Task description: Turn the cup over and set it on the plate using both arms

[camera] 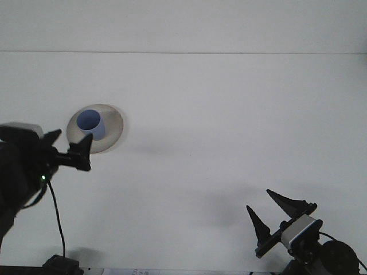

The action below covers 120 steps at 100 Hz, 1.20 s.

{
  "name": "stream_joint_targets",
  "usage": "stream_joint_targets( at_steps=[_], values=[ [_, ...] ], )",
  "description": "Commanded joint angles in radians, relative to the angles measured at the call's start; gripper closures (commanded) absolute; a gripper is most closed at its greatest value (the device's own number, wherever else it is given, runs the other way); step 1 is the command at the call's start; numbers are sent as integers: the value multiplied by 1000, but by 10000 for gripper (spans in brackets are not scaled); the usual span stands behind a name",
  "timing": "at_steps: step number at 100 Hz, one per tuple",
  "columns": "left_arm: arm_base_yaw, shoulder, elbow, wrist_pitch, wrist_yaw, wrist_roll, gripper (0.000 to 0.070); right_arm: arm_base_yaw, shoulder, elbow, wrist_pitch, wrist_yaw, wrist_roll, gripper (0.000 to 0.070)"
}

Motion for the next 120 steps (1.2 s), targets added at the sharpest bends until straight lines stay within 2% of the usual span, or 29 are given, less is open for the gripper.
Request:
stream_joint_targets(
  at_steps=[1,19,34,37,40,42,45,47,49,50,120],
  values=[
    [-47,-88,-146,60,42,-80,156,9,0,9,10,0,7,234],
    [-141,-338,-527,235,43,-212,156,9,0,9,10,0,10,234],
    [-164,-448,-711,294,43,-236,175,9,0,9,10,1,10,237],
    [-165,-458,-730,294,43,-236,227,9,0,9,10,1,10,253],
    [-166,-464,-743,292,43,-236,329,9,0,9,10,1,10,307],
    [-166,-467,-749,288,44,-236,423,9,0,9,10,1,10,371],
    [-166,-467,-754,280,44,-236,593,9,0,9,9,1,10,526],
    [-167,-466,-754,272,44,-236,700,9,0,9,8,1,10,597],
    [-167,-466,-754,267,44,-236,700,9,0,9,8,1,10,690],
    [-166,-466,-754,267,44,-235,687,9,0,9,8,1,9,700],
    [-167,-501,-754,335,43,-232,686,9,-1,10,13,1,8,696]
  ],
)
